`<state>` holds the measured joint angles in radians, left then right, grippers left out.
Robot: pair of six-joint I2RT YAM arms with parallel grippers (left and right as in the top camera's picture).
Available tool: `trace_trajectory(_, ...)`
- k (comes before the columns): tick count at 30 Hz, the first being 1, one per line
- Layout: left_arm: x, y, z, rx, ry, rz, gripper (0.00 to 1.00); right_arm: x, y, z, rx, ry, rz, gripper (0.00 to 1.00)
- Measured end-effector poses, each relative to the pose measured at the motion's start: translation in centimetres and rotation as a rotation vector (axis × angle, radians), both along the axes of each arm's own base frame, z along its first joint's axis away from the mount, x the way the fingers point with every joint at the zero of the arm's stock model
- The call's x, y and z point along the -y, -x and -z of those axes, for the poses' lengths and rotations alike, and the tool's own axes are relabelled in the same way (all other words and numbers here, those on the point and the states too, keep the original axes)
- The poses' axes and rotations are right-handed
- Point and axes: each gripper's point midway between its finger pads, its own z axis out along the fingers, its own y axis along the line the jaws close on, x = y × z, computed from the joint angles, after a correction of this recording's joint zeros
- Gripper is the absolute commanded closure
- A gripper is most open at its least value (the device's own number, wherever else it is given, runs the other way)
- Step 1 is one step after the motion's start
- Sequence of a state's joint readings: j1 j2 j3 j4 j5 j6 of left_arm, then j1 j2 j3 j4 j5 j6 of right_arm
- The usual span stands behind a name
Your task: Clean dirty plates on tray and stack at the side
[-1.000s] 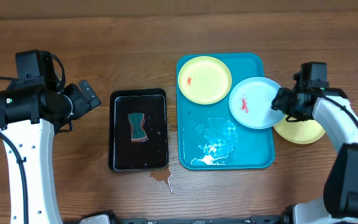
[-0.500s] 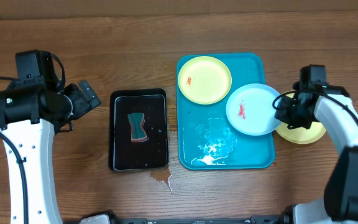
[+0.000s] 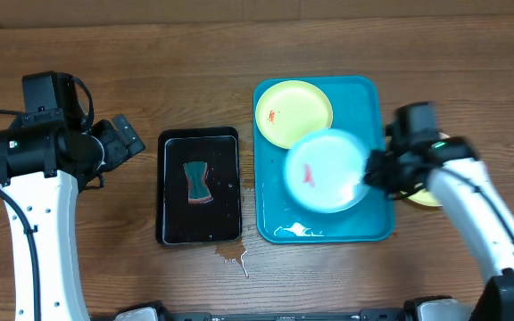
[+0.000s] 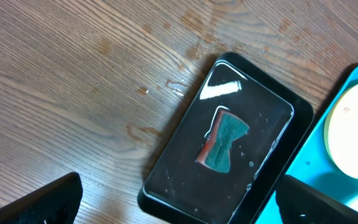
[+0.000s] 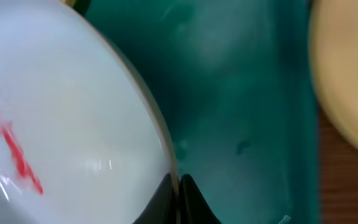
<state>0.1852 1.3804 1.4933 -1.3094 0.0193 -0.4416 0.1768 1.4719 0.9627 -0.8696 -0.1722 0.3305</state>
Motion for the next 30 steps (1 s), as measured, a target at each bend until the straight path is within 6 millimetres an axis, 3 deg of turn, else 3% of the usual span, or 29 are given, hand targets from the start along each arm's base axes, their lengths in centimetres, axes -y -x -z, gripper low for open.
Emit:
trace_trajectory(3,0.0,0.0,0.0,0.000,0.000,0.000,0.00,-2.9,1.9,2.7,-0.017,-0.009,-0.052,0.96)
trace_trajectory(6,0.0,0.0,0.0,0.000,0.000,0.000,0.00,-4.1,3.7,4.5,-0.054,0.024,-0.052,0.96)
trace_trajectory(9,0.0,0.0,0.0,0.000,0.000,0.000,0.01,-4.0,4.0,4.9,-0.065,0.055,0.006,0.96)
trace_trajectory(10,0.0,0.0,0.0,0.000,0.000,0.000,0.00,-3.8,3.9,4.9,-0.061,0.062,0.034,0.91)
trace_trajectory(11,0.0,0.0,0.0,0.000,0.000,0.000,0.00,-3.6,3.7,4.9,-0.060,0.068,0.060,0.79)
trace_trajectory(17,0.0,0.0,0.0,0.000,0.001,0.000,0.00,-1.7,3.1,4.4,-0.072,0.094,0.171,0.72)
trace_trajectory(21,0.8,0.1,0.1,-0.002,0.047,0.005,0.00,-1.5,1.3,1.3,0.000,0.079,0.167,0.68)
trace_trajectory(25,2.8,-0.1,-0.1,0.013,0.141,0.059,0.00,-2.3,-1.1,-4.6,0.178,0.034,0.098,0.65)
trace_trajectory(27,4.0,-0.3,-0.2,0.020,0.165,0.118,0.00,-2.5,-1.6,-7.0,0.253,0.017,0.074,0.64)
trace_trajectory(30,6.6,-0.4,0.0,0.010,0.173,0.261,0.00,-2.4,-1.3,-8.7,0.301,0.009,0.054,0.64)
